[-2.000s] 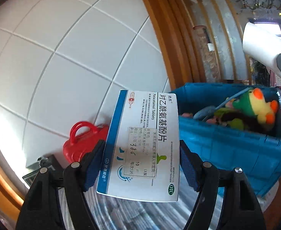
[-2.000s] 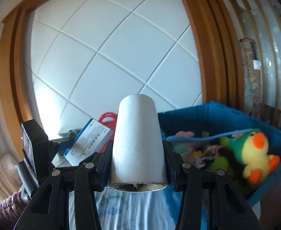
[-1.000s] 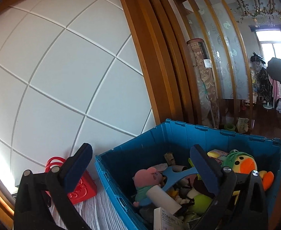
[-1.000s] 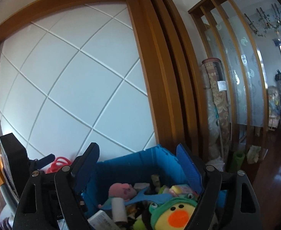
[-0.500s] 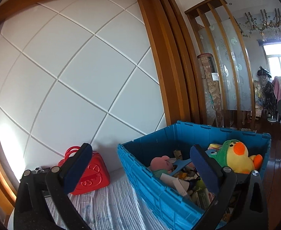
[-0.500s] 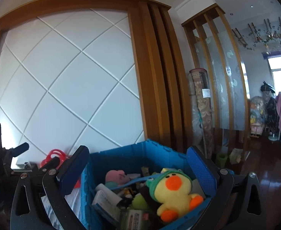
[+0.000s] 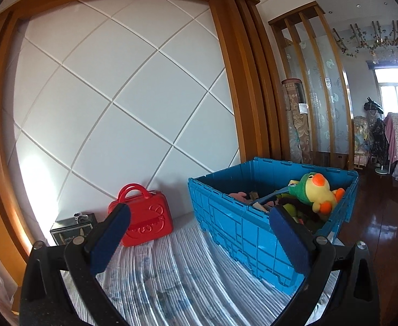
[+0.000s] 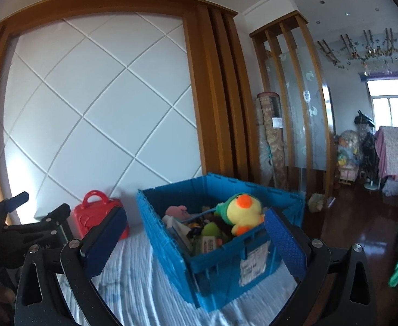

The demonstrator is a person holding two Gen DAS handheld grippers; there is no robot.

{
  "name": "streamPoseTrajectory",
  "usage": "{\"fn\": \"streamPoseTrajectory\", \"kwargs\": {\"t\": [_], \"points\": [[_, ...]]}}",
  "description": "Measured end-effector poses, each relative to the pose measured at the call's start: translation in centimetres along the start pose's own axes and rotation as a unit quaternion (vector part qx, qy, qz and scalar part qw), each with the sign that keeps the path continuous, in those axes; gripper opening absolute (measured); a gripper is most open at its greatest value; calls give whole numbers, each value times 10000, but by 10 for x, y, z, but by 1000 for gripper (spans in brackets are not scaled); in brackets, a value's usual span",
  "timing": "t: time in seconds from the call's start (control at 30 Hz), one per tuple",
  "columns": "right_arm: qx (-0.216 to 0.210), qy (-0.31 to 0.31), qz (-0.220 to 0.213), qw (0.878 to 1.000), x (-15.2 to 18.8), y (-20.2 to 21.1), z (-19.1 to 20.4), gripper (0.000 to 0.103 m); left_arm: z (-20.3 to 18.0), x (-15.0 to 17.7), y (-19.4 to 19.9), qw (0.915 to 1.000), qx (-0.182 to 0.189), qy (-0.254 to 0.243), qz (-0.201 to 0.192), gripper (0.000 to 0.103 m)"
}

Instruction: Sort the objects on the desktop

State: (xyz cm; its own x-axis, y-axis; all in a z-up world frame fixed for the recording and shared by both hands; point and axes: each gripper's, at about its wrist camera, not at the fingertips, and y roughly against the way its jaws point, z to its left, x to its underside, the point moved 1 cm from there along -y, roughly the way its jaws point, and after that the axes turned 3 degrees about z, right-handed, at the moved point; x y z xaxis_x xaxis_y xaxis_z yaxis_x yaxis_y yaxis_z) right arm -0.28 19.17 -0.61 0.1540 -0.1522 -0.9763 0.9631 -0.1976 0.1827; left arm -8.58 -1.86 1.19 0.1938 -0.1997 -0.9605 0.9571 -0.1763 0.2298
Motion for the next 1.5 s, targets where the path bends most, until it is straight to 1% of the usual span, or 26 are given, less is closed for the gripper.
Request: {"fn": "streamPoseTrajectory", "kwargs": {"t": [0.13,0.23,0.3,0.37,0.47,0.53,0.6,0.7,0.77,0.87,1.0,1.07,1.17,1.27,1.5], "points": [[69,160,-139,9998,-1,28,3,103,0,4,26,10000,-61,52,-55,103],[31,232,-143,9996,-1,40,-2,103,-7,7,39,9999,-131,96,-45,103],[27,277,-100,9996,1,44,-7,103,-12,11,46,9997,-211,142,-2,103],[45,328,-11,9995,4,49,-15,103,-18,15,51,9995,-215,240,37,103],[15,398,84,9992,16,58,-30,103,-25,23,61,9988,-294,400,38,103],[6,405,92,9991,25,63,-40,103,-31,28,65,9984,-375,417,103,103],[-82,379,194,9991,32,63,-46,103,-35,32,71,9980,-428,440,131,103],[-143,493,305,9982,36,65,-49,103,-39,33,74,9978,-390,486,202,103],[-173,520,238,9982,35,68,-51,103,-42,34,75,9980,-378,465,218,103],[-248,354,189,9989,32,69,-55,103,-42,35,76,9979,-386,444,285,103],[-263,370,215,9987,33,70,-54,103,-40,33,81,9982,-280,488,185,103],[-284,331,204,9988,32,72,-54,103,-42,31,84,9984,-343,441,129,103],[-257,377,120,9989,29,76,-50,103,-41,29,88,9981,-329,511,71,103],[-250,400,44,9989,27,81,-48,103,-43,30,89,9983,-322,480,93,103],[-264,334,98,9990,27,79,-47,103,-51,35,89,9991,-241,319,167,103]]}}
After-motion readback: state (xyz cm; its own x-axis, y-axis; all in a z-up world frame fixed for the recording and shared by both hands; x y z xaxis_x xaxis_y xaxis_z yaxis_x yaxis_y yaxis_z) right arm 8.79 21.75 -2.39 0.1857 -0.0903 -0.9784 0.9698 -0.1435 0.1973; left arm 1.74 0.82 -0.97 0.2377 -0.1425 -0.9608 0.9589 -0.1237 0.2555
